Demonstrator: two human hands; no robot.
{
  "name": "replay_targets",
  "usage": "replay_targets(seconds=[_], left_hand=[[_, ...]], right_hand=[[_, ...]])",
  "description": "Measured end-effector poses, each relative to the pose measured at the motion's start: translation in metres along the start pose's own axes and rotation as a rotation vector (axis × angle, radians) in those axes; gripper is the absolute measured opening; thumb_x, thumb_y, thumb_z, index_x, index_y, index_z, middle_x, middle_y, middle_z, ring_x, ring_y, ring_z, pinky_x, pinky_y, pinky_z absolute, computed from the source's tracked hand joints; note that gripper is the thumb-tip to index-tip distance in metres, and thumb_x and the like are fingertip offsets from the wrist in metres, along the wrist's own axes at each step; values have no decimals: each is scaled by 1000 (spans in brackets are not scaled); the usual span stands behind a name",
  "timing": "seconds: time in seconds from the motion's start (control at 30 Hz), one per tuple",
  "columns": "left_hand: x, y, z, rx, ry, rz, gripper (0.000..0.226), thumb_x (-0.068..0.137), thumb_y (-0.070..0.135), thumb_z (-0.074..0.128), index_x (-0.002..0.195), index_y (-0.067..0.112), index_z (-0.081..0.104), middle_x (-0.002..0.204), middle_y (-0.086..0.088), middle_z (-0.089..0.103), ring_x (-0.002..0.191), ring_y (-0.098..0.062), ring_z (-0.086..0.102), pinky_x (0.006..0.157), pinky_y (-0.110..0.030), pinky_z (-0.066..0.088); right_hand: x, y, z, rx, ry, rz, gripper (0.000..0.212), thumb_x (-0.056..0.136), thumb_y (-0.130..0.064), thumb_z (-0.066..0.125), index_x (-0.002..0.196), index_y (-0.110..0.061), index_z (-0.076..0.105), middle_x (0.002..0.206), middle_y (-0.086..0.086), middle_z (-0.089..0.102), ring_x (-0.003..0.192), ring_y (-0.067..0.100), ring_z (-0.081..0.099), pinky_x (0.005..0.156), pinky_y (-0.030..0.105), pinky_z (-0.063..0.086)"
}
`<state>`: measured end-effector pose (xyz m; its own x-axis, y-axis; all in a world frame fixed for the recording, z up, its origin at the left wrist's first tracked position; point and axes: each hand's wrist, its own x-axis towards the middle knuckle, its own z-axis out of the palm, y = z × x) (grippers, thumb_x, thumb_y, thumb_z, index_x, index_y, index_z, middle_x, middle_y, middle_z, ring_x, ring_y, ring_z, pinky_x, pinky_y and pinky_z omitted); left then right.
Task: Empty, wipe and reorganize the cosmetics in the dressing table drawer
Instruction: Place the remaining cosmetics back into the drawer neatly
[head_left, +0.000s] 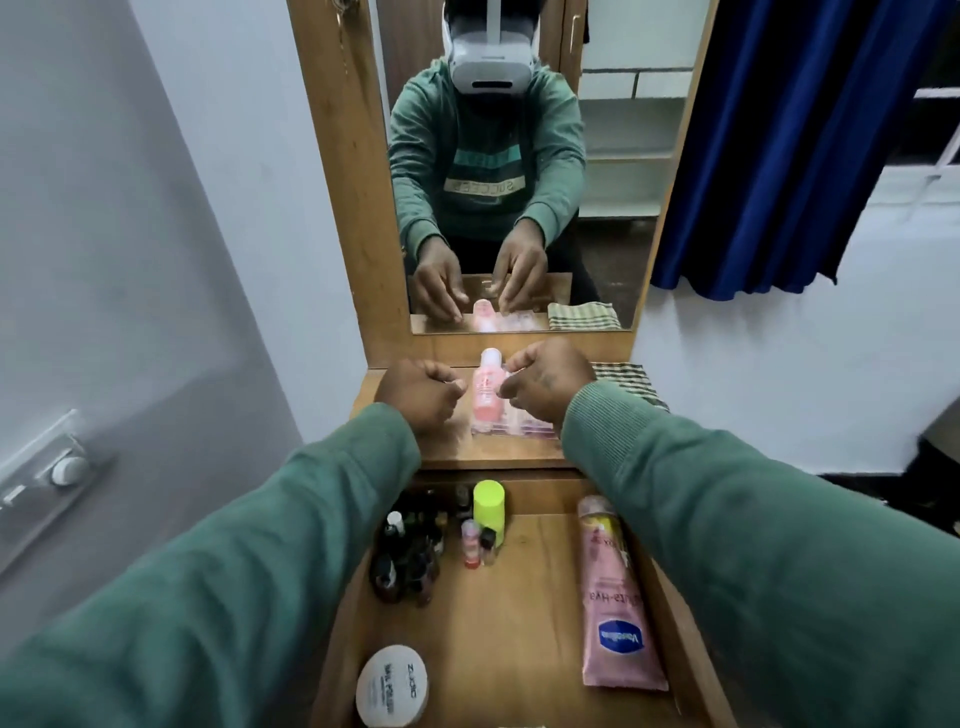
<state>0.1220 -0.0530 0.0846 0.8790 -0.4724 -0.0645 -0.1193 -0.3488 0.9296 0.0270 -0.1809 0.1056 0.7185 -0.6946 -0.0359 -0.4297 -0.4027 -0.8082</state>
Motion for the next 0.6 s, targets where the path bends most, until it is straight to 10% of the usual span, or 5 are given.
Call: replay_targets(seconds=[0.13, 0.33, 0.6], left_hand=[[7, 6, 5, -94, -101, -76, 15, 94, -2, 67, 107, -8, 67, 85, -19, 69, 62, -18, 66, 64, -29, 60], [-1, 11, 7, -59, -100, -43, 15, 90, -5, 70, 105, -5, 73, 101, -23, 75, 90, -31, 74, 89, -47, 61], [-61, 17, 18, -206, -76, 82, 26, 85, -9, 73, 111, -7, 69, 85, -23, 67, 78, -27, 65, 88, -48, 60]], right_hand=[[10, -6, 12, -27, 6, 35, 27, 84, -18, 85, 103, -2, 75, 102, 14, 76, 98, 32, 73, 90, 47, 60], [-1, -3, 7, -81, -15, -22, 29, 91, -18, 74, 118, -6, 73, 119, 16, 72, 113, 33, 67, 100, 44, 53], [-61, 11, -16, 164, 89, 24, 29, 79, -3, 86, 103, -16, 76, 101, 8, 78, 89, 25, 75, 83, 47, 63]])
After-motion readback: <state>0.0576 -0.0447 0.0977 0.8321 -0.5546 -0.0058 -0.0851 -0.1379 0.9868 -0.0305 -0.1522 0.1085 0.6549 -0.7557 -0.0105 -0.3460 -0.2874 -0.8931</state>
